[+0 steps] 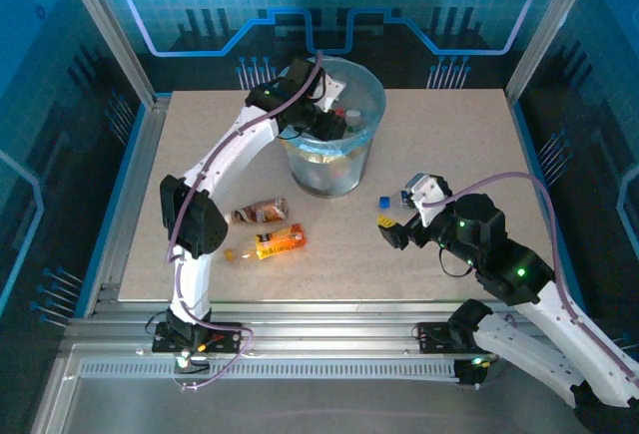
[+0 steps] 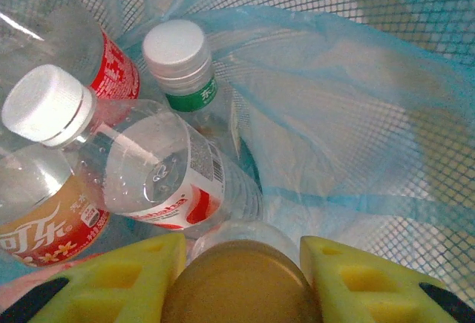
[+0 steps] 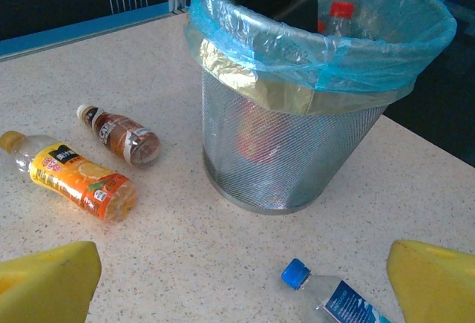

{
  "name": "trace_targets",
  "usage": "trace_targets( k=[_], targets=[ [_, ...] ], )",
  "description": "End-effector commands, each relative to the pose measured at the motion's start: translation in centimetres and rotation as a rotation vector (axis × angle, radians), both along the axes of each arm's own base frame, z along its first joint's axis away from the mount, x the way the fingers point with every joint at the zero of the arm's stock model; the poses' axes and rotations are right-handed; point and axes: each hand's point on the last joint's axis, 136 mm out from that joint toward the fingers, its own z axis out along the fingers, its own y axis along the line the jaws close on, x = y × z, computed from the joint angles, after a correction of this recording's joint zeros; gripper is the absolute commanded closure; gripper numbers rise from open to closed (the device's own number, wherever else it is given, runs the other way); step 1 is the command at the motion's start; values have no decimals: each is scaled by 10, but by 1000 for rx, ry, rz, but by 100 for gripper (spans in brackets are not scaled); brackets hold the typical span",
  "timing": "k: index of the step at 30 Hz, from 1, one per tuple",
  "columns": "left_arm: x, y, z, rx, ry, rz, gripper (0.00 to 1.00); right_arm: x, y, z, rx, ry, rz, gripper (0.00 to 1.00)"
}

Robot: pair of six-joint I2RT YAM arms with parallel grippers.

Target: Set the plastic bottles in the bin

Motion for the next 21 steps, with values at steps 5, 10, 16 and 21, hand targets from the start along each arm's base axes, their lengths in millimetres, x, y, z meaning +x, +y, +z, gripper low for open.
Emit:
trace_targets(
  k=[5, 10, 16, 21],
  targets=[
    [-2, 3, -73, 91, 129, -16, 83, -2, -2, -7, -19, 4, -8, 0],
    [1, 4, -69, 68, 137, 5, 62, -3, -4, -7, -19, 2, -11, 0],
    [3, 0, -6, -49, 40, 25, 44, -3, -5, -1, -9, -10, -16, 0],
    [-1, 6, 55, -136, -87, 54, 34, -2, -5, 1, -7, -15, -20, 0]
  ],
)
